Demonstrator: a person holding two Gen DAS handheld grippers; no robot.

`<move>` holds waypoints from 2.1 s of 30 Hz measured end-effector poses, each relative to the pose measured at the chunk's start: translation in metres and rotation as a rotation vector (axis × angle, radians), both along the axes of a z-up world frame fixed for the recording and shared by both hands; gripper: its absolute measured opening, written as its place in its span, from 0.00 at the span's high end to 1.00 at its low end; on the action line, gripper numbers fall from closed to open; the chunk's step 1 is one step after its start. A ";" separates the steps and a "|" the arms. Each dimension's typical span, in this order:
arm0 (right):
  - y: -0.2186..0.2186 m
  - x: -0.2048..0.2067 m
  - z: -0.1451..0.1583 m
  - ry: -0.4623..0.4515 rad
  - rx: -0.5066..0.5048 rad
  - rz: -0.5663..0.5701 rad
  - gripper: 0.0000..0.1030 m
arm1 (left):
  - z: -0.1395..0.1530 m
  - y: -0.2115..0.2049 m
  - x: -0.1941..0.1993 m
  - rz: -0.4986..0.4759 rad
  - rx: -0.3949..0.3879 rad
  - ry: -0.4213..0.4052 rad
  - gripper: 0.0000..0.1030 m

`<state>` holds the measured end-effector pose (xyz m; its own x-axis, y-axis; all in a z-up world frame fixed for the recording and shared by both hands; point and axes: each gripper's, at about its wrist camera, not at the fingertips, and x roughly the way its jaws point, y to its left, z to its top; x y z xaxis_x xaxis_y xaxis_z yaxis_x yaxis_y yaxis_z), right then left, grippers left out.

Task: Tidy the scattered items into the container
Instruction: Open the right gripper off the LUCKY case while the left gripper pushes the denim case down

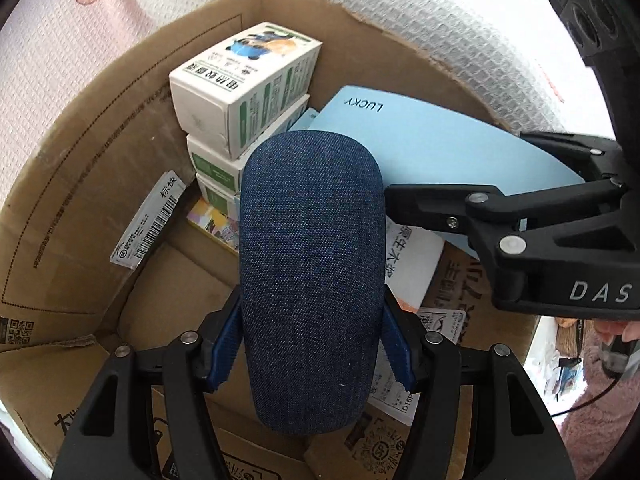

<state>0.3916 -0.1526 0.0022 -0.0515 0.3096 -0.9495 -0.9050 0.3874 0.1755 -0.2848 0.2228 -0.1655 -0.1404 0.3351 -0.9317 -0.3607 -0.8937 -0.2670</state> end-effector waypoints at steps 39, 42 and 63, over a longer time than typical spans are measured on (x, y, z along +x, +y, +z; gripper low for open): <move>-0.030 -0.046 0.011 -0.315 -0.201 0.240 0.63 | -0.021 -0.055 -0.010 0.370 0.178 -0.247 0.36; -0.033 -0.046 0.017 -0.295 -0.170 0.224 0.63 | -0.025 -0.060 -0.014 0.426 0.224 -0.287 0.36; -0.047 -0.069 0.024 -0.091 -0.041 0.158 0.63 | -0.042 -0.085 -0.001 0.582 0.434 -0.367 0.36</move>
<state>0.3230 -0.2000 0.0264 -0.0093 0.2658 -0.9640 -0.9666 0.2447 0.0768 -0.2856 0.1383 -0.2072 -0.1139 0.6442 -0.7563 0.3077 -0.7010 -0.6434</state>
